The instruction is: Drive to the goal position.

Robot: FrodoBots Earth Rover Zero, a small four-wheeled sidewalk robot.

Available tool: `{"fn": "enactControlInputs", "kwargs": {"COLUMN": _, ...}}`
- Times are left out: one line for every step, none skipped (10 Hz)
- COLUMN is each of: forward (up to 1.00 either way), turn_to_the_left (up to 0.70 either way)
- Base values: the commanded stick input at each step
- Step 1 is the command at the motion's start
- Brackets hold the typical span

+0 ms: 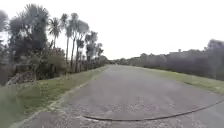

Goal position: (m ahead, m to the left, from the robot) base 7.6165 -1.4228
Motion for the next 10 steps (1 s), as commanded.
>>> {"fn": "enactControlInputs", "kwargs": {"forward": 1.0, "turn_to_the_left": 0.0}}
{"fn": "enactControlInputs", "kwargs": {"forward": 1.0, "turn_to_the_left": 0.0}}
{"fn": "enactControlInputs", "kwargs": {"forward": 1.0, "turn_to_the_left": 0.0}}
{"fn": "enactControlInputs", "kwargs": {"forward": 1.0, "turn_to_the_left": -0.17}}
{"fn": "enactControlInputs", "kwargs": {"forward": 1.0, "turn_to_the_left": -0.2}}
{"fn": "enactControlInputs", "kwargs": {"forward": 1.0, "turn_to_the_left": -0.04}}
{"fn": "enactControlInputs", "kwargs": {"forward": 1.0, "turn_to_the_left": 0.0}}
{"fn": "enactControlInputs", "kwargs": {"forward": 1.0, "turn_to_the_left": 0.0}}
{"fn": "enactControlInputs", "kwargs": {"forward": 1.0, "turn_to_the_left": 0.0}}
{"fn": "enactControlInputs", "kwargs": {"forward": 1.0, "turn_to_the_left": 0.0}}
